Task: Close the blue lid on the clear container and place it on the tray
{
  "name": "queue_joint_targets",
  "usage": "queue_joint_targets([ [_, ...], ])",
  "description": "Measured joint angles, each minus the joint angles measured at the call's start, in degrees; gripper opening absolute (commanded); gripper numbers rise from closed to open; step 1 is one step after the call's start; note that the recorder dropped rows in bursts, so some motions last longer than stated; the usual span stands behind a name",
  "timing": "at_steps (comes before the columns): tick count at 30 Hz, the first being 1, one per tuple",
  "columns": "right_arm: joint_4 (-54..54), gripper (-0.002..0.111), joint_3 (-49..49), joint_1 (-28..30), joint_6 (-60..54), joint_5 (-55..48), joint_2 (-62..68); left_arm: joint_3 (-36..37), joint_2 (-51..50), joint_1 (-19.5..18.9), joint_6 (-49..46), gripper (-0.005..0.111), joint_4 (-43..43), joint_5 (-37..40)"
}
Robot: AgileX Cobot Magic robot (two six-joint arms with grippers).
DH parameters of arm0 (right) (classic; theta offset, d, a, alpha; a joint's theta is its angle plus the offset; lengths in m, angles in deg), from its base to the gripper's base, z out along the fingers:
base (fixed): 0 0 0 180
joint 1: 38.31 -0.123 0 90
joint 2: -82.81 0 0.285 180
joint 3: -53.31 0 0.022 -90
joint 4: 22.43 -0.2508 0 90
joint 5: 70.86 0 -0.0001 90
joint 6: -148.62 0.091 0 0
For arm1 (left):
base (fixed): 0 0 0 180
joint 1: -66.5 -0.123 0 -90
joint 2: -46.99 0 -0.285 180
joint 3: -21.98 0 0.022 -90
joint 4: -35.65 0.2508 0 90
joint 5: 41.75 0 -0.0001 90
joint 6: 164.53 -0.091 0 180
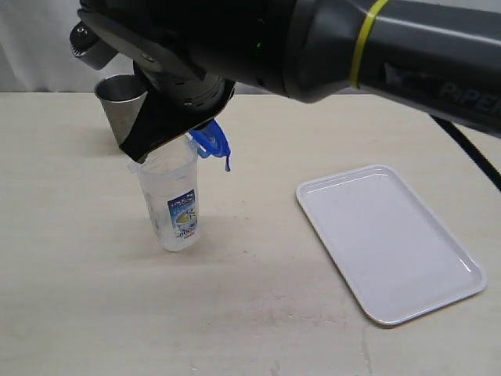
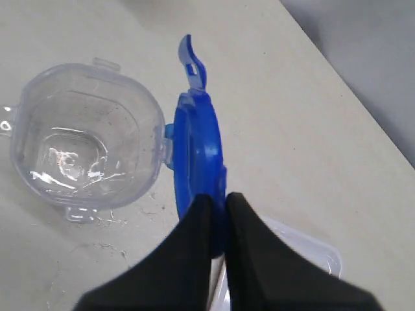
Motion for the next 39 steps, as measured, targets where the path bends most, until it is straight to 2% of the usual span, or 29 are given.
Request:
queue_joint_targets([
  [7, -0.11, 0.004, 0.32, -1.69, 0.00, 0.37, 0.08, 0.00, 0.00, 0.00, 0.09, 0.000, 0.00, 0.00],
  [19, -9.15, 0.004, 0.32, -1.93, 0.10, 5.84, 0.08, 0.00, 0.00, 0.00, 0.24, 0.000, 0.00, 0.00],
  [39, -11.69, 0.004, 0.32, -1.96, 0.10, 10.34, 4.26, 0.00, 0.00, 0.00, 0.47, 0.000, 0.00, 0.38],
])
